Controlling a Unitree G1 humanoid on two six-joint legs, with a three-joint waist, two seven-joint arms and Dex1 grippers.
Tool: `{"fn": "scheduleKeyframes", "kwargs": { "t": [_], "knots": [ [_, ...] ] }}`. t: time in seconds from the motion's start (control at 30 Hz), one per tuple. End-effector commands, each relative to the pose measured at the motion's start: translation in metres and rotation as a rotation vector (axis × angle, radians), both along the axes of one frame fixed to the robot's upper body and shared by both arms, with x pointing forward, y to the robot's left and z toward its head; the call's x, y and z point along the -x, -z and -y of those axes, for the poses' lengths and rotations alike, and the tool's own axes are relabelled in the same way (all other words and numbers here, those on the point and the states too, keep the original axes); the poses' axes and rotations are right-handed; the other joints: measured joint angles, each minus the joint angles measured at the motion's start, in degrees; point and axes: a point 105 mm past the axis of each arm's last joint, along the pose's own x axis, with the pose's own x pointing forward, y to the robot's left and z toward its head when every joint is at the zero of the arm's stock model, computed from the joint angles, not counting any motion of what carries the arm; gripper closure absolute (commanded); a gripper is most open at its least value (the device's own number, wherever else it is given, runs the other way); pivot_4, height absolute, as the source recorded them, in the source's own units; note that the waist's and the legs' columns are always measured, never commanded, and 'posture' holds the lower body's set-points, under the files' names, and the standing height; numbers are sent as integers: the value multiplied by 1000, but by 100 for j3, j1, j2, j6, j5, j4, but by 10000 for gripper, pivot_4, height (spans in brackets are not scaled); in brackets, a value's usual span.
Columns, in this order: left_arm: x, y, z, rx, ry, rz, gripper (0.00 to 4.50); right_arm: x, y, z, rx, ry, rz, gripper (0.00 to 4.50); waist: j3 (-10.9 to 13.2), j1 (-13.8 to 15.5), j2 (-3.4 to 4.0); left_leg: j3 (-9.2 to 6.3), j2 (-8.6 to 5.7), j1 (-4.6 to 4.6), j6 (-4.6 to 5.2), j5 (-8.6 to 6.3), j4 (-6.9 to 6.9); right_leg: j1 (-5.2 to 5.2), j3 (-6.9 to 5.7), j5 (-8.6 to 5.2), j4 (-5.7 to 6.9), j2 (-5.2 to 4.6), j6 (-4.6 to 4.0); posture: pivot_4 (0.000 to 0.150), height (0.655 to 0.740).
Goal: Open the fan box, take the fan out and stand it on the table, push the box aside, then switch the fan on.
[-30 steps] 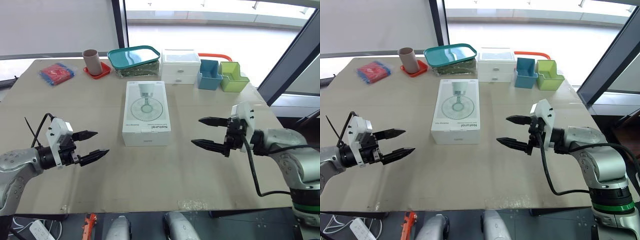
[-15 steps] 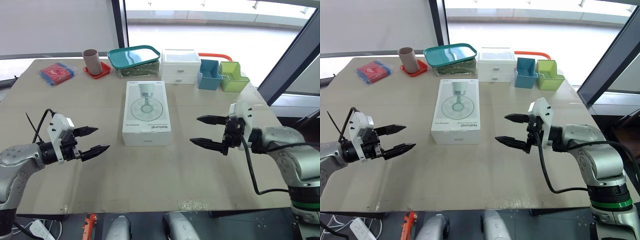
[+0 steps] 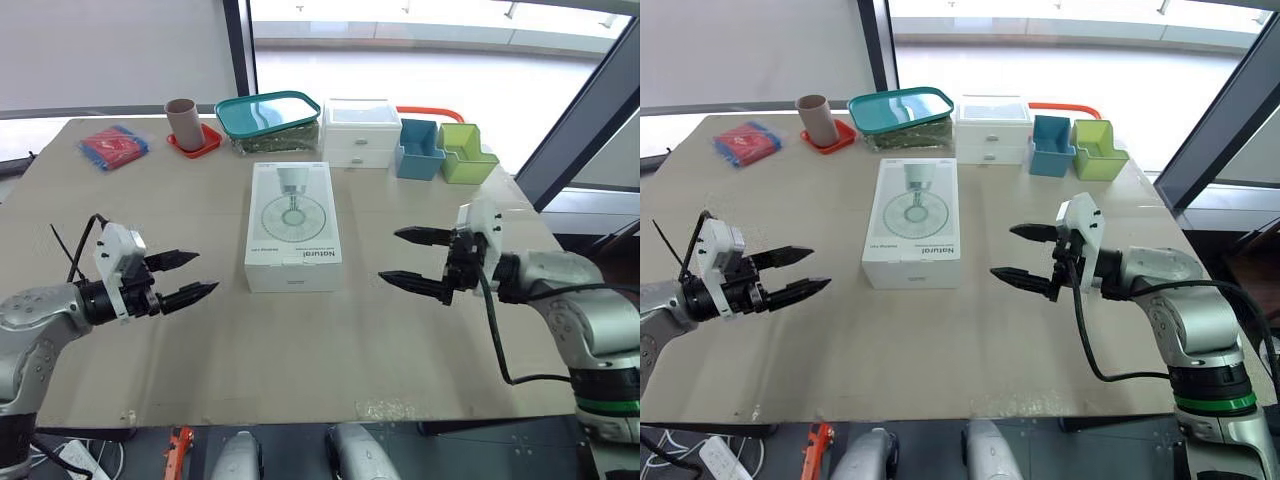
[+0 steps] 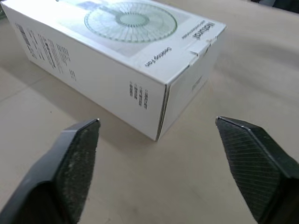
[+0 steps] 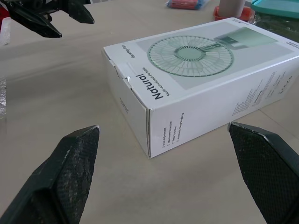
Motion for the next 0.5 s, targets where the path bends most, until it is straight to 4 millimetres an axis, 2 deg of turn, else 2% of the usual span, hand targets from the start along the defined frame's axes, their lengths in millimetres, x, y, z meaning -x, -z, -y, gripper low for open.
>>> {"fn": "scheduleKeyframes", "kwargs": {
  "t": [0.03,0.1,0.13,0.2,0.33,0.5],
  "knots": [
    [-22,-21,5,21,-5,103,31617,-12,-22,-14,-14,15,101,0,0,3,0,-1,0,0,0,0,0,1,-2,0,0,0,0,1500,7400],
    [-30,-23,12,26,17,116,36387,-12,-25,-22,-10,2,117,0,0,1,0,-1,-1,-1,-2,1,0,-1,-1,2,0,0,-2,1500,7400],
    [-37,-25,17,28,15,128,40419,-11,-26,-27,-3,-14,131,0,0,0,0,-1,-1,-1,-2,1,0,0,-1,2,0,0,-2,1500,7400],
    [-50,-25,25,23,21,138,44472,-8,-29,-40,5,-50,154,0,0,1,0,-1,-1,-1,-2,1,0,-1,-1,2,0,-1,-2,1500,7400],
    [-75,-13,47,-25,33,126,44472,3,-25,-71,60,-149,202,0,0,19,0,-9,-3,-8,-1,0,-1,-4,-12,2,0,-4,-2,1500,7400],
    [-90,-1,61,-62,40,114,44472,7,-15,-86,138,-187,229,0,0,21,0,-11,-6,-11,-1,0,-1,-7,-14,2,2,-7,-2,1500,7400]
  ]
}}
